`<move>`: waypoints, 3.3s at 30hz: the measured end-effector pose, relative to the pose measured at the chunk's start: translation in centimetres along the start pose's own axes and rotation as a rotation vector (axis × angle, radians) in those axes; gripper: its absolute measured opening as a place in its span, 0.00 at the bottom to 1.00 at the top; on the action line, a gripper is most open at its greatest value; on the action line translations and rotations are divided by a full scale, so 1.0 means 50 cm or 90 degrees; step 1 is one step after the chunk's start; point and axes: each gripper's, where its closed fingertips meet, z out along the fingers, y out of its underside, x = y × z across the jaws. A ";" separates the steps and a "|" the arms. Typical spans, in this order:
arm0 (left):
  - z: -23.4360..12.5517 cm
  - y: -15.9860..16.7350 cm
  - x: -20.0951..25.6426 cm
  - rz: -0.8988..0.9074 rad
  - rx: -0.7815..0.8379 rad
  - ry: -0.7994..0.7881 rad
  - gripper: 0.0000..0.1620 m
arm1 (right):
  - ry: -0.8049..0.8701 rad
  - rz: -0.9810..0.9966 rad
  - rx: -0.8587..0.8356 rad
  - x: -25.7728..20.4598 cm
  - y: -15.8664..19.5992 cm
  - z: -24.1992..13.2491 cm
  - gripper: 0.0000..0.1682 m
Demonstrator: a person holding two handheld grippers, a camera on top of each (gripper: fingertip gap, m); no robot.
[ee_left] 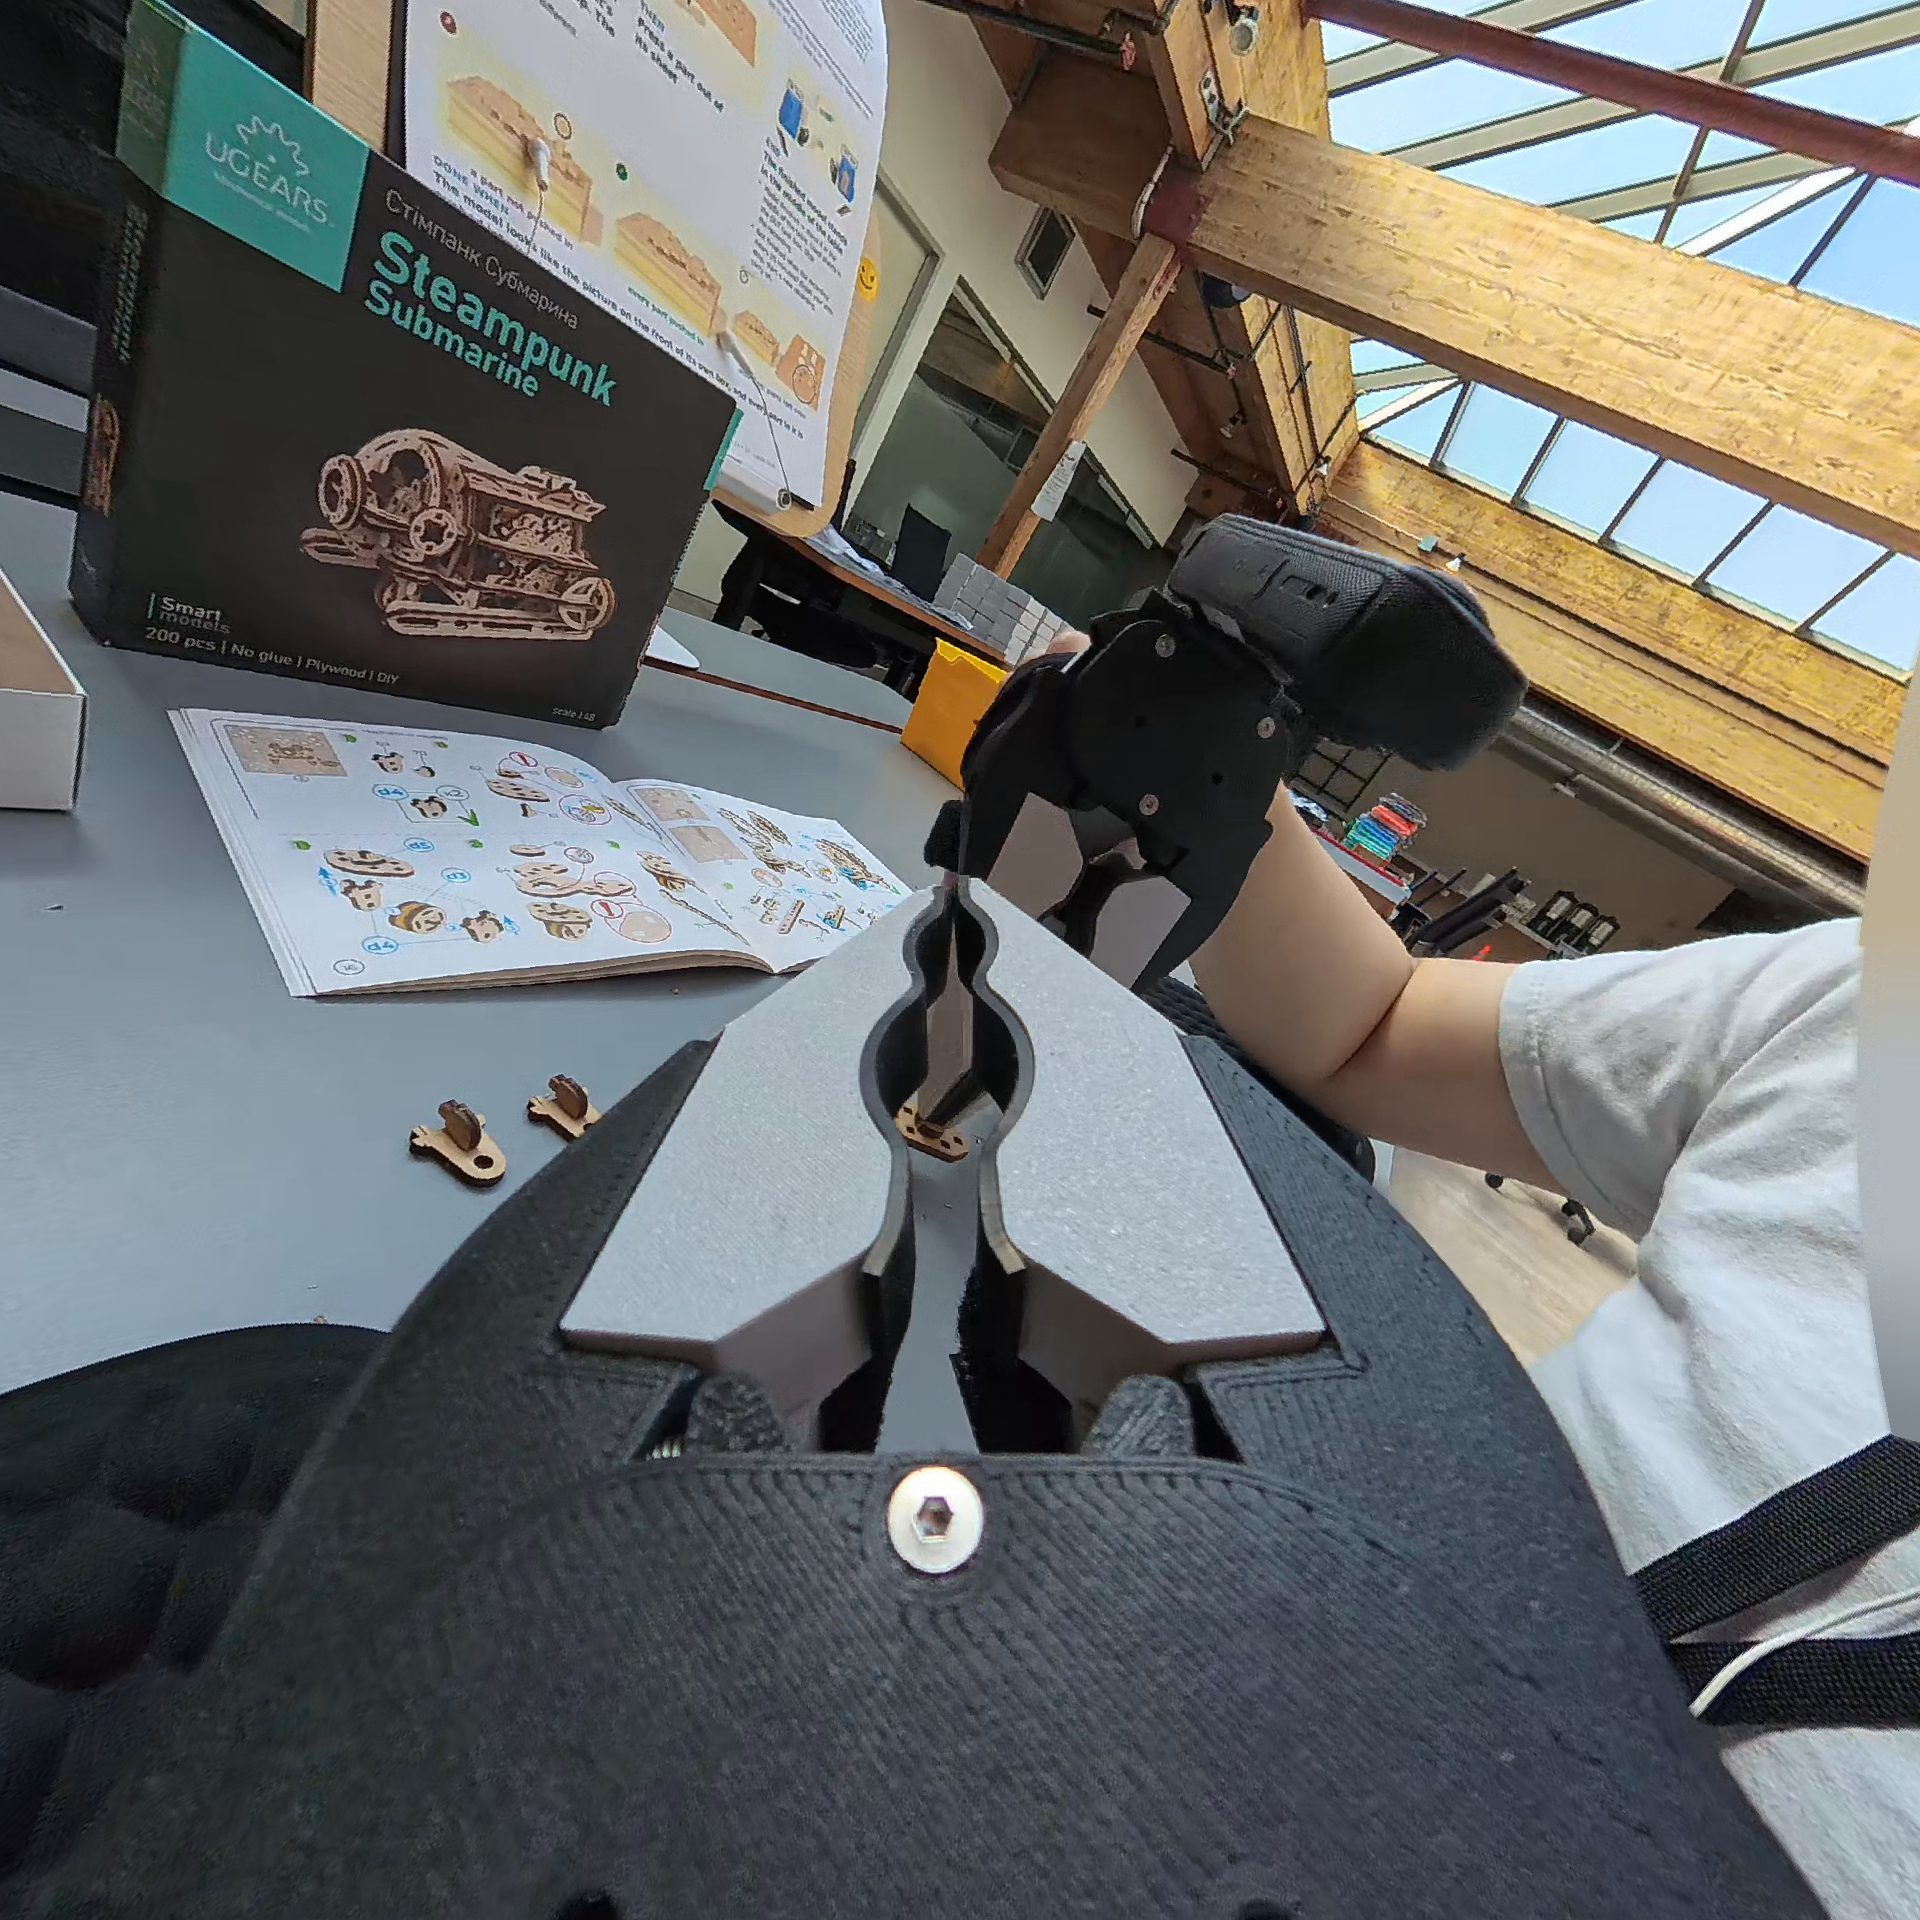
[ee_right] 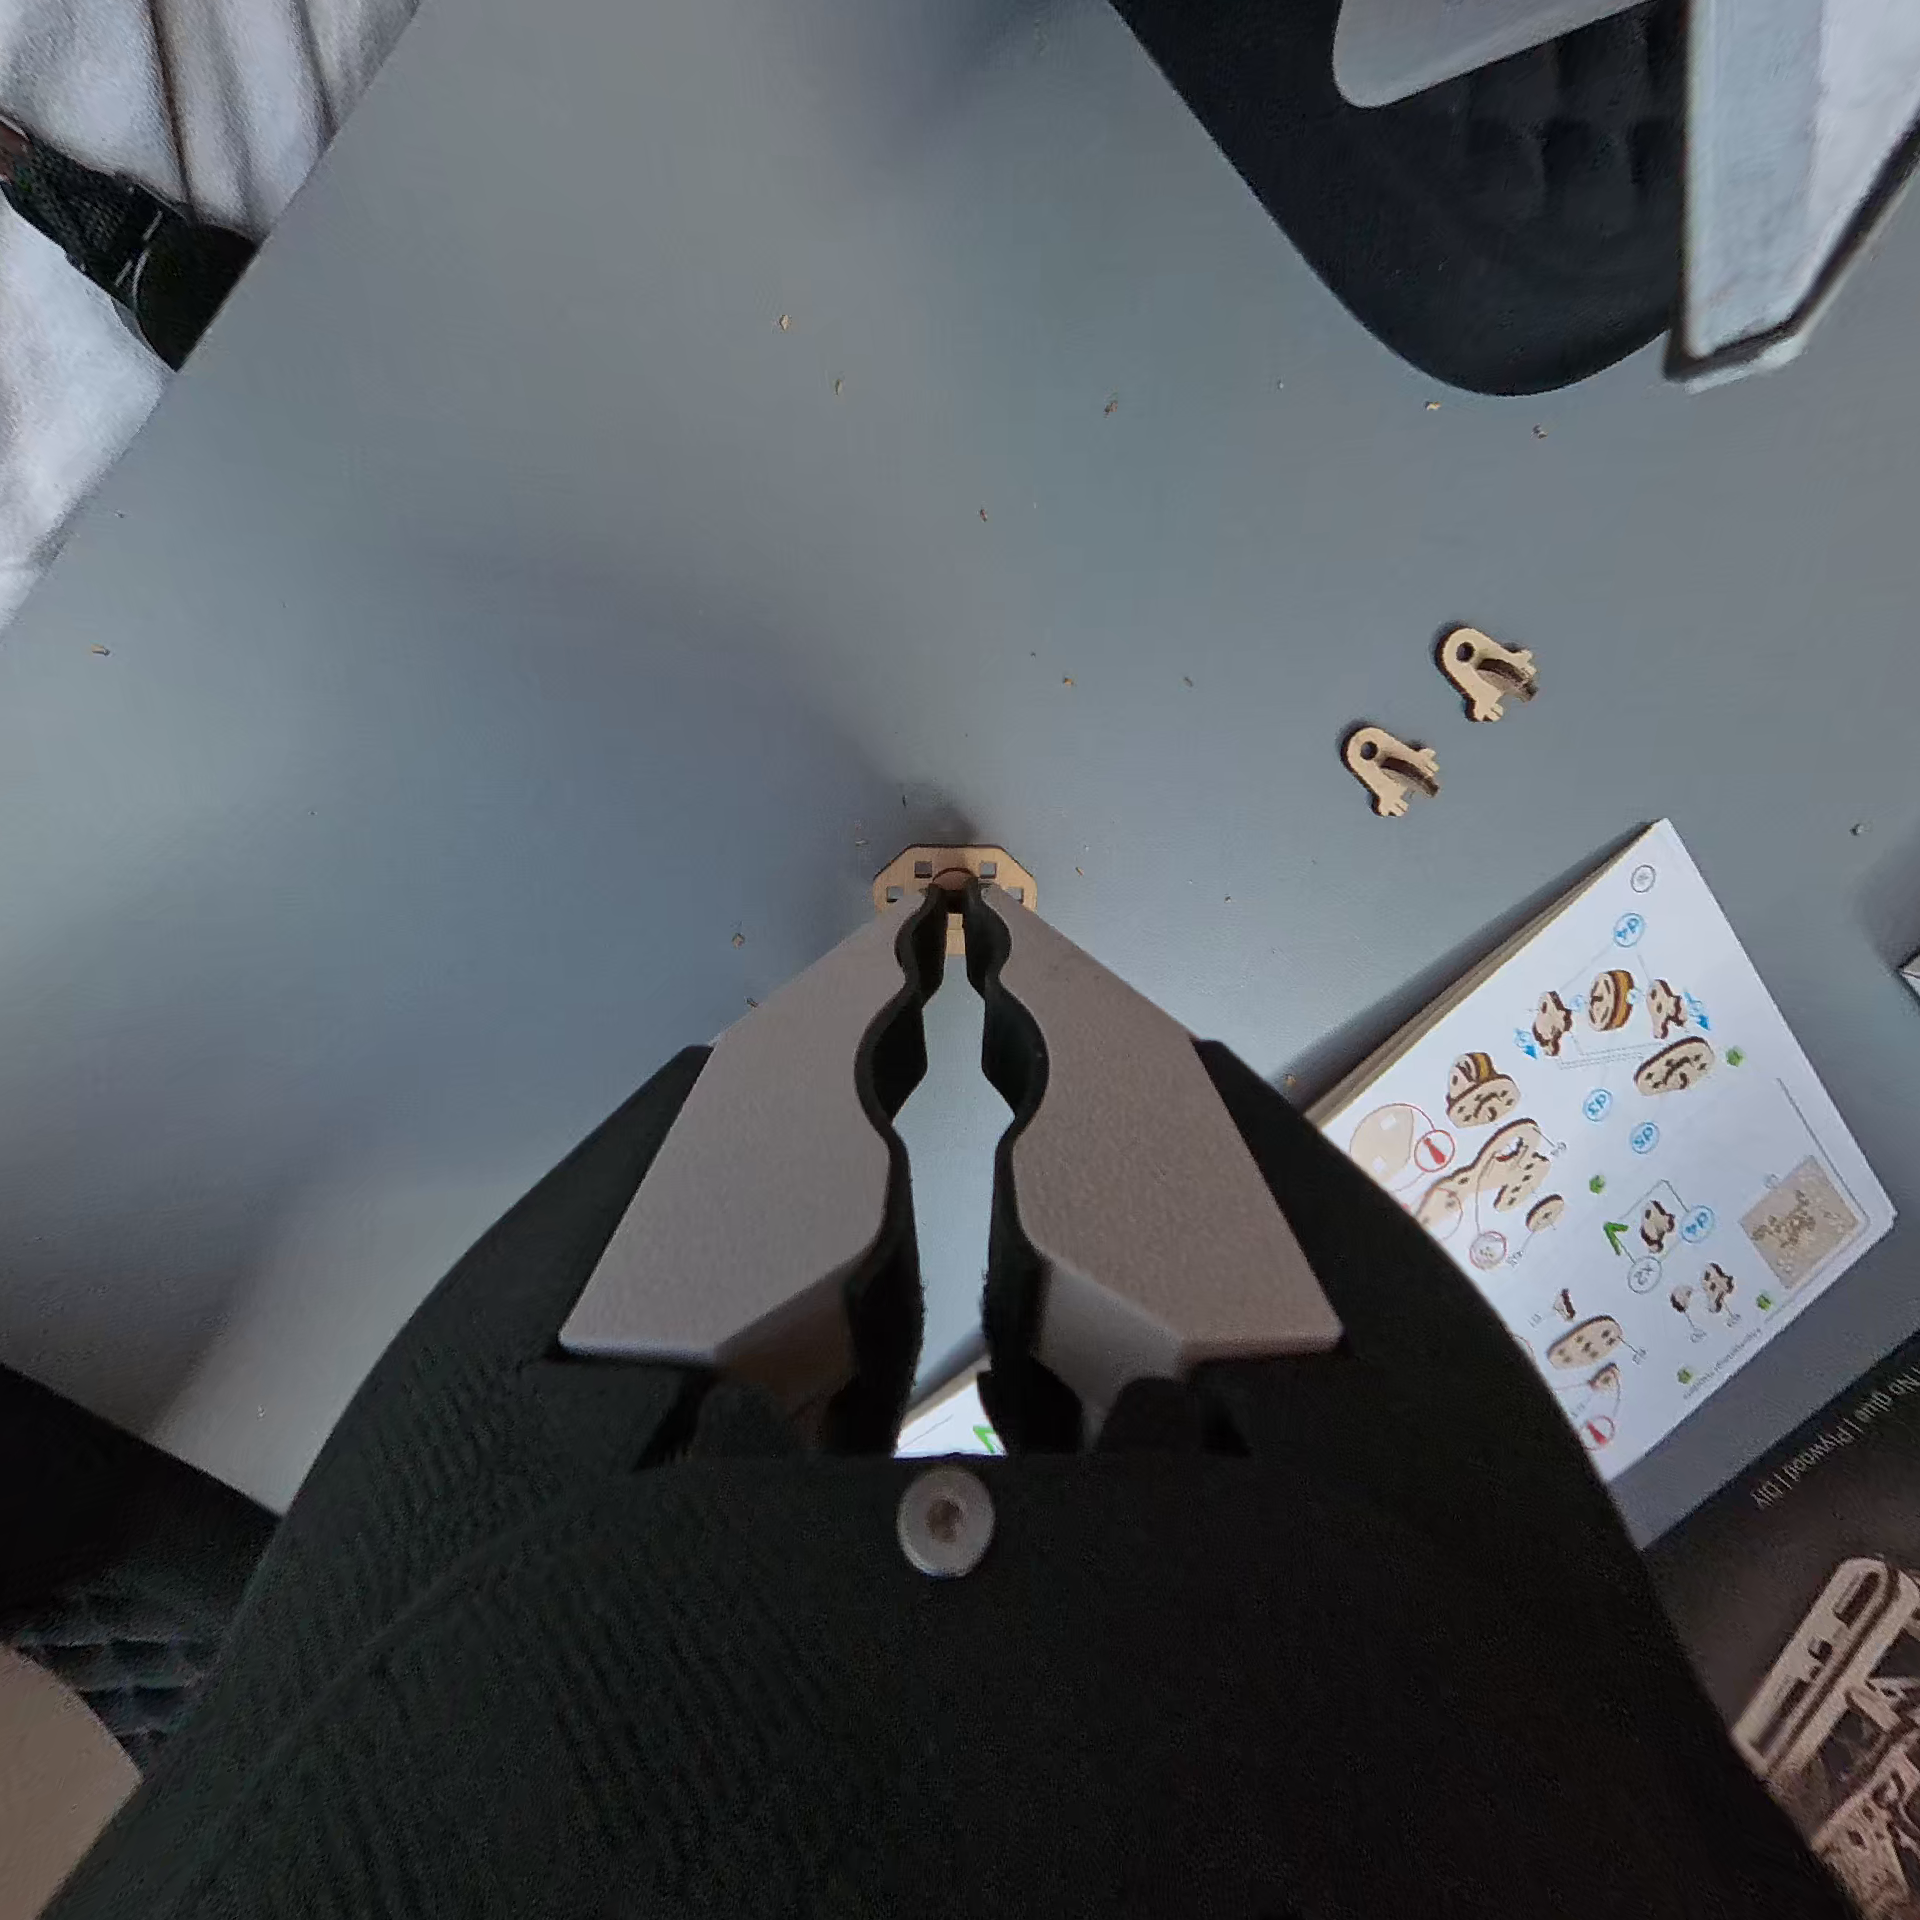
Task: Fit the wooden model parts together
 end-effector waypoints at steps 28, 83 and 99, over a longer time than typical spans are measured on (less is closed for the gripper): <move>-0.001 -0.001 0.001 -0.001 0.003 0.004 0.00 | 0.006 0.066 -0.029 0.017 0.030 -0.001 0.09; 0.046 0.106 0.128 0.535 -0.182 0.082 0.09 | -0.478 0.441 0.407 -0.043 -0.125 -0.140 0.01; 0.039 0.091 0.151 0.578 -0.145 0.083 0.09 | -0.466 0.438 0.407 -0.052 -0.143 -0.162 0.02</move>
